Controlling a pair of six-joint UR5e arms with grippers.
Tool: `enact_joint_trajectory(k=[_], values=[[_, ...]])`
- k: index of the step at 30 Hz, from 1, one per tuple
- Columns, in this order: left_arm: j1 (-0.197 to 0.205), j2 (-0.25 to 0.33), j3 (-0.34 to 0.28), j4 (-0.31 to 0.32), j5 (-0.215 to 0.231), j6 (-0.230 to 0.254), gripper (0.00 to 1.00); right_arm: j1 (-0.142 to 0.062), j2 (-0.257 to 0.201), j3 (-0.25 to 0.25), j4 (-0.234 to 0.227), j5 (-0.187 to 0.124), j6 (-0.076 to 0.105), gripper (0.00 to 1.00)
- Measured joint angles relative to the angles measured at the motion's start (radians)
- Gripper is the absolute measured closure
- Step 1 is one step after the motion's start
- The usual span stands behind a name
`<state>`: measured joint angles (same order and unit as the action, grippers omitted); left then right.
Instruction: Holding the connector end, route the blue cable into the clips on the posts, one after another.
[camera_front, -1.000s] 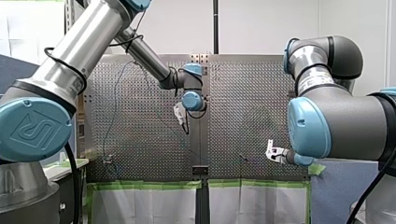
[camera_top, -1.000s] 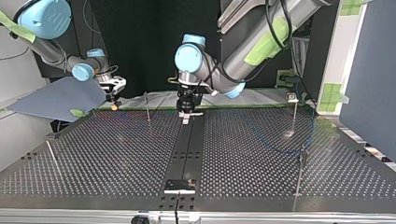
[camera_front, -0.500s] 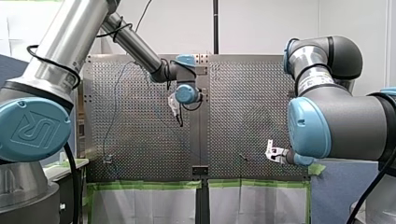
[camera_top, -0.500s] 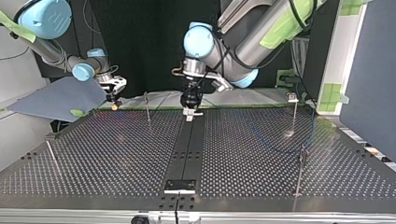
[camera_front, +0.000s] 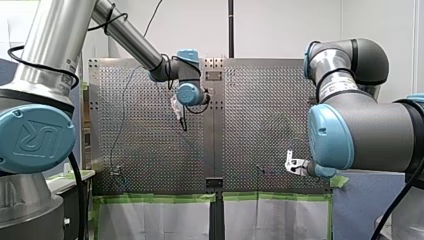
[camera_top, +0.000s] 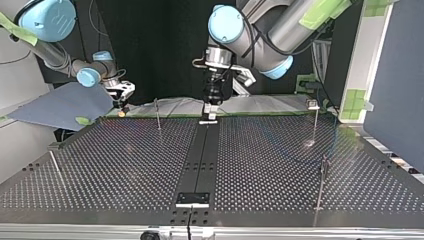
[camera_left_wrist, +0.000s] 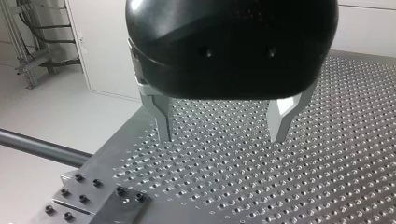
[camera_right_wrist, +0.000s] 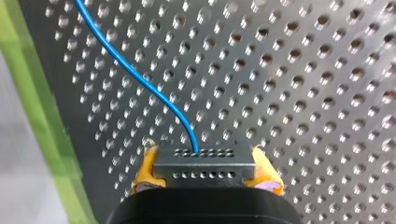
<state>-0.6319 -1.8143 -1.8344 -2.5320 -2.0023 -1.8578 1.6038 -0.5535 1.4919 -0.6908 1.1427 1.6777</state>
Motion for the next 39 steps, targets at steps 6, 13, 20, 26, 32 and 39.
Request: enact_joint_trajectory(k=[6,13,20,26,32,39], values=[[0.0,0.062,-0.061,0.005,0.0,0.0,0.0,-0.011,-0.013,0.006,0.04,-0.003,-0.052,1.0],[0.001,0.128,-0.135,0.005,0.0,0.0,0.0,-0.024,-0.073,0.06,0.035,0.011,-0.065,1.0],[0.001,0.137,-0.197,0.005,0.0,0.0,0.0,-0.033,-0.146,0.134,-0.003,0.051,-0.061,1.0],[0.001,0.138,-0.248,0.005,0.0,0.0,0.0,-0.025,-0.198,0.174,0.01,0.057,-0.054,1.0],[0.0,0.138,-0.299,0.005,0.0,0.0,0.0,-0.011,-0.25,0.179,0.039,0.052,-0.027,1.0],[0.001,0.138,-0.365,0.005,0.0,0.0,0.0,-0.004,-0.307,0.182,0.044,0.035,-0.012,1.0]])
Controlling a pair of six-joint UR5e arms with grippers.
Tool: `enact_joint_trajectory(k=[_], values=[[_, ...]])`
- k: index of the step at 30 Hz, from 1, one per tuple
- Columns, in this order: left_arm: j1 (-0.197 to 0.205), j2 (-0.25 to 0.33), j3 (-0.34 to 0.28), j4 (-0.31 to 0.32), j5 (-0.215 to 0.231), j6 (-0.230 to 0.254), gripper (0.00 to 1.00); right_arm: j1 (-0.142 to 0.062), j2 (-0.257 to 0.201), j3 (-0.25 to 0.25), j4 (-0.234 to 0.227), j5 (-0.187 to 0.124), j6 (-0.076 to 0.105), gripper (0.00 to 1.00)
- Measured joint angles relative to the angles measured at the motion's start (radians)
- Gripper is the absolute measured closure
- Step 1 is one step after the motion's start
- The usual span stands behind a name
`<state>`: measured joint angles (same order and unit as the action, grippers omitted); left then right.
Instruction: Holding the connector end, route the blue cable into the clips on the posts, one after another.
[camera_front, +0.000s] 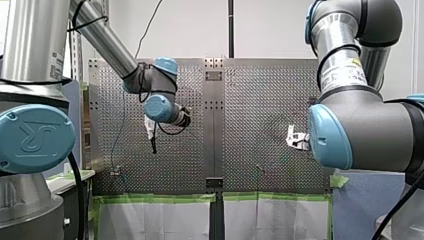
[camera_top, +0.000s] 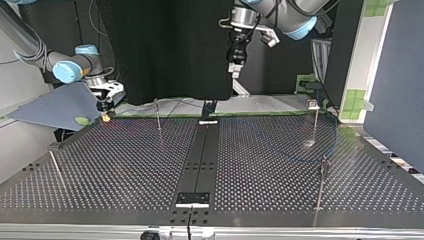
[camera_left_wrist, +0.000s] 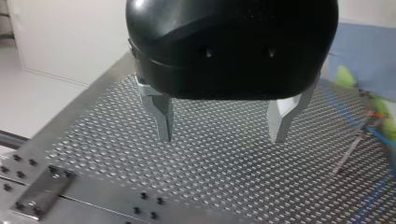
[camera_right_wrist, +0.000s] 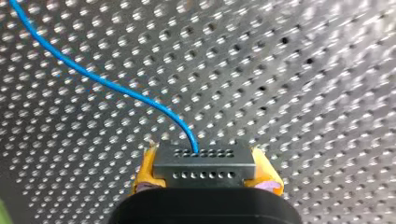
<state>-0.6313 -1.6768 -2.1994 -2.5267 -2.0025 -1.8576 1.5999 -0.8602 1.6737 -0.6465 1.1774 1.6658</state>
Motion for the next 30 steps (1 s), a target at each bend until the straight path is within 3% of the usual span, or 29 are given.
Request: enact_joint_trajectory(k=[30], values=[[0.0,0.0,-0.011,0.0,0.0,0.0,0.0,0.001,-0.01,0.001,0.001,-0.005,0.0,1.0]])
